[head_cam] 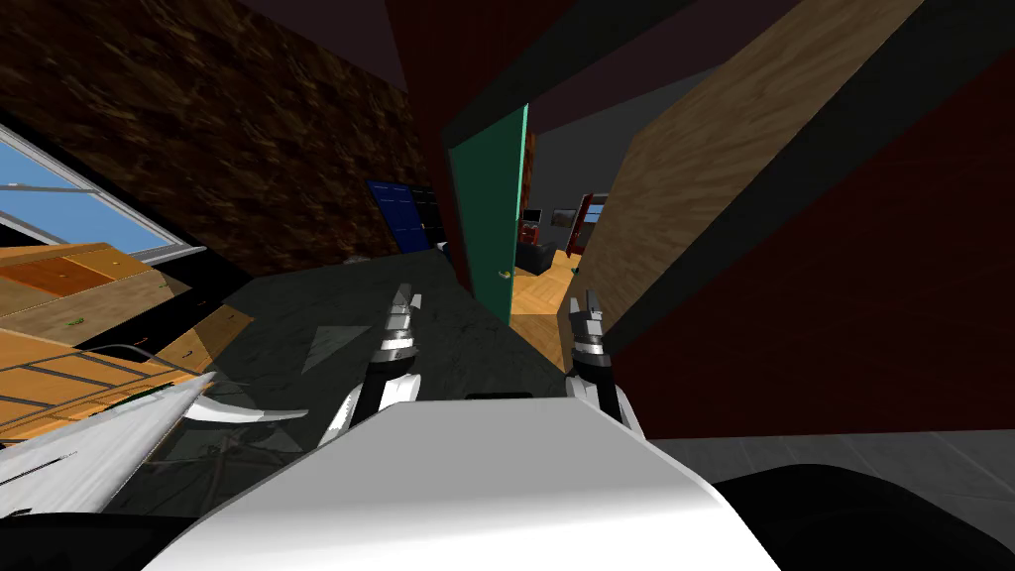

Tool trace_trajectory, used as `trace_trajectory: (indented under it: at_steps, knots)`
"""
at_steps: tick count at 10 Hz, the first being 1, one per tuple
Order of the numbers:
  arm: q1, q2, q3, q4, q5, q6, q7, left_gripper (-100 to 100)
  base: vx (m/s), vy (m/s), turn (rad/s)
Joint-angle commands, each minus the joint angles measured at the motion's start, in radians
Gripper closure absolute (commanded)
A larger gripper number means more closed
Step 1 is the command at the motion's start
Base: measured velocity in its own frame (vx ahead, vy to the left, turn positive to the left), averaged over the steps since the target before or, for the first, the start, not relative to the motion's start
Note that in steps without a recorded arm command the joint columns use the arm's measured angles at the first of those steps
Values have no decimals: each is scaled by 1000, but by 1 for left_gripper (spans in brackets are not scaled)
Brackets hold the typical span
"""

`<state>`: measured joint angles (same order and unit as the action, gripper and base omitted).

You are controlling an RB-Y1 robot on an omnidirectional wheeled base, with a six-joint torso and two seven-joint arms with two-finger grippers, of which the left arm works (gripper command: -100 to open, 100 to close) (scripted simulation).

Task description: Push the door open

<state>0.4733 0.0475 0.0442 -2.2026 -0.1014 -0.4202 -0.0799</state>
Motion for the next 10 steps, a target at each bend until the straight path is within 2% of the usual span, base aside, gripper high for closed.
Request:
trace_trajectory:
  at_steps: [1,4,7,10]
  knots:
    - [-11,7,-10,36,1,-9,5,-100,105,-101,-104]
    - [-22,13,-20,76,2,-19,11,-100,136,65,-65]
    - [-43,22,-39,146,4,-37,21,-100,109,47,-81]
    - [-58,27,-52,197,6,-50,28,-100,110,32,-74]
